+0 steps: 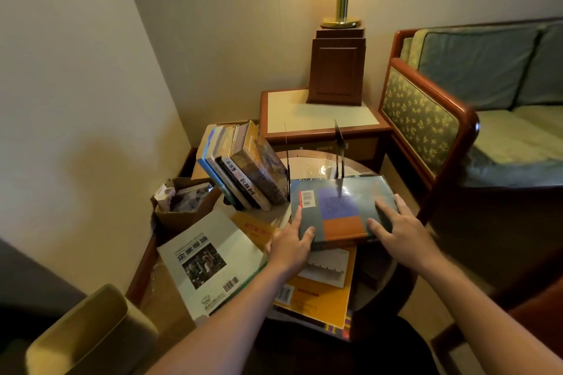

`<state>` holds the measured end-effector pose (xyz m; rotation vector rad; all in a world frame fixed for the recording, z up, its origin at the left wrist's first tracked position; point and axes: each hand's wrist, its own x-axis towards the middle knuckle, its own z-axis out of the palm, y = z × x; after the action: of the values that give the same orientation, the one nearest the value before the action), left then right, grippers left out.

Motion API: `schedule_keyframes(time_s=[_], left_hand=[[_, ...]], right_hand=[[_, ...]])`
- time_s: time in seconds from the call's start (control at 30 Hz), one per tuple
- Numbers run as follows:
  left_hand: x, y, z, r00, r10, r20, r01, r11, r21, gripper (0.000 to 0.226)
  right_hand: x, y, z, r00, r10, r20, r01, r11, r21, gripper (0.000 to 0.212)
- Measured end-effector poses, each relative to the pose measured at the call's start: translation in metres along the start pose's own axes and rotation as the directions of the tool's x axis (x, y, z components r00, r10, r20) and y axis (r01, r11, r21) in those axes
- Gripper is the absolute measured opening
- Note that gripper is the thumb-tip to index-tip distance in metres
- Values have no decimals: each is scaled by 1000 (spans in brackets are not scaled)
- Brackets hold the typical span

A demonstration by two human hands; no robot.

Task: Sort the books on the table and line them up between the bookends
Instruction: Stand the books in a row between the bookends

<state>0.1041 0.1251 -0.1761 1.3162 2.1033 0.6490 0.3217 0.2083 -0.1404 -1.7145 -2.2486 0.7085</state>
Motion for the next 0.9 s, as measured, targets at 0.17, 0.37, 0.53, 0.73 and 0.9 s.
schedule_keyframes(time_s=[0.17,0.37,0.53,0.73,0.9], left_hand=[[-7,12,16,994,-85,-67,80,994,-79,59],[-15,8,19,987,-120,-105,72,923,-377,57],[-21,9,14,986,-107,-131,49,921,-387,59],[-16,3,9,984,-152,-88,76,821,-566,56],[-9,-2,1,976,-217,30,141,519,-843,41]], right_hand=[[2,1,1,998,56,-27,-53,994,92,70],[5,7,-5,990,130,60,-141,958,250,88],[0,11,-2,975,171,145,-216,891,399,97],[0,7,-2,975,174,141,-222,814,537,90],[2,9,-1,981,162,104,-191,743,641,83]])
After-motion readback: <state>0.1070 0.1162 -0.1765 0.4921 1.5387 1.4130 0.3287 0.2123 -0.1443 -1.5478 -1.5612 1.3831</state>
